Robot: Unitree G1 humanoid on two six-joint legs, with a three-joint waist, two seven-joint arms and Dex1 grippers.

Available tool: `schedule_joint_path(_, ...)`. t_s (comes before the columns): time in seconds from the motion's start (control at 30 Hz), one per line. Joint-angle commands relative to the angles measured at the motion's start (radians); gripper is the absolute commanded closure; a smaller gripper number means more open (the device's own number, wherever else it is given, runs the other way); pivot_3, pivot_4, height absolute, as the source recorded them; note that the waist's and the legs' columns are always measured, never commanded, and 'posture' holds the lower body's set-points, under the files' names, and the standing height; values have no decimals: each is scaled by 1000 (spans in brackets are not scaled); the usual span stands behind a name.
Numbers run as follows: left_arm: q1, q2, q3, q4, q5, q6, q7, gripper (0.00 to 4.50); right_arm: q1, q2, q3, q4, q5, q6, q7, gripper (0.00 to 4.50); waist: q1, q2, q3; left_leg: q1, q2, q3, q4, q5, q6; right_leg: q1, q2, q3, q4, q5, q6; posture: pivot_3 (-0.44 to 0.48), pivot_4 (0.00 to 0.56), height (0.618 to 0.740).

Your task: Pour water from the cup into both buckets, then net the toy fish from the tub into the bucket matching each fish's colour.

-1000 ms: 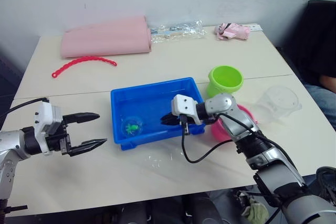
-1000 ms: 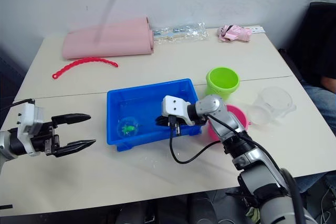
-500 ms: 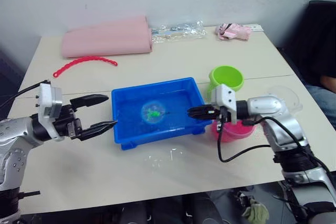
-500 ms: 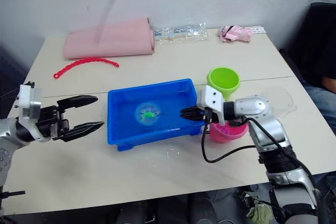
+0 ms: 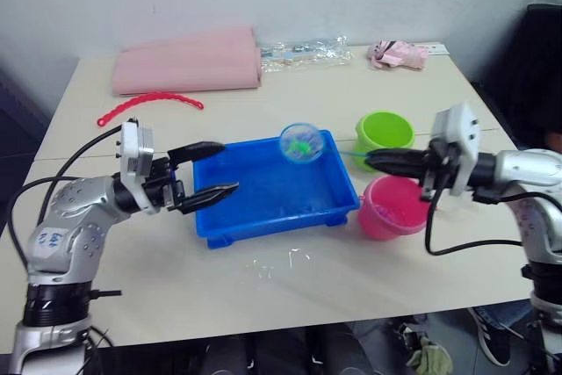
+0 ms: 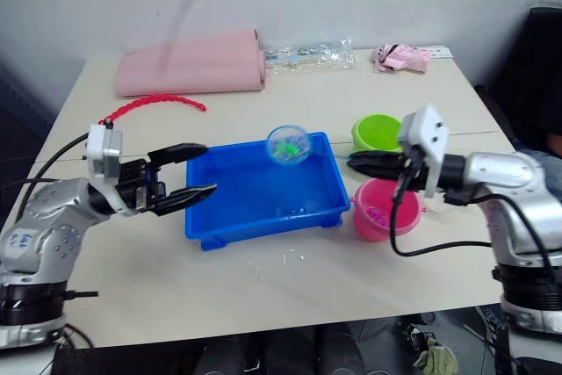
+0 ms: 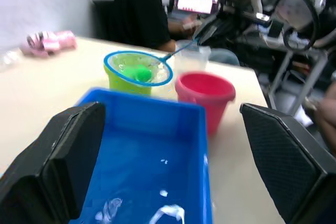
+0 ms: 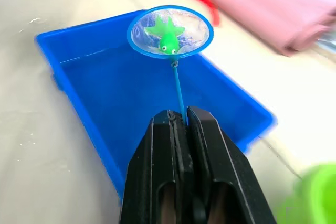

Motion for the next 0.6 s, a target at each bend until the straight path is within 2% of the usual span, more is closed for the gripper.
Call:
schedule_joint_path(0.03, -46, -38, -3, 12, 6, -28, 34, 31, -1, -49, -93, 53, 2, -30, -29, 4500, -1, 0, 0, 0, 0, 0, 0, 0, 0, 0, 0, 0, 0, 0, 0, 0, 150, 740)
schedule_joint_path(0.17, -76, -79, -32, 26, 29, -41, 48, 31, -6, -72, -109, 202, -97, -165, -89, 4500, -3, 0, 0, 0, 0, 0, 0, 0, 0, 0, 1, 0, -1, 0, 0, 0, 150, 740)
schedule_joint_path(0.33, -81, -106, -51, 22, 43, -48, 61, 31, 30, -107, -27, 372, -287, -458, -121, 4500, -6, 0, 0, 0, 0, 1, 0, 0, 0, 0, 2, 1, -1, 0, 0, 0, 150, 740)
schedule_joint_path(0.6, -62, -139, -94, -18, 55, -42, 77, 31, 9, -110, 69, 554, -552, -869, -352, 4500, -8, 0, 0, 1, 1, 2, 1, 1, -1, 0, 3, 2, 0, 0, 0, 0, 150, 740)
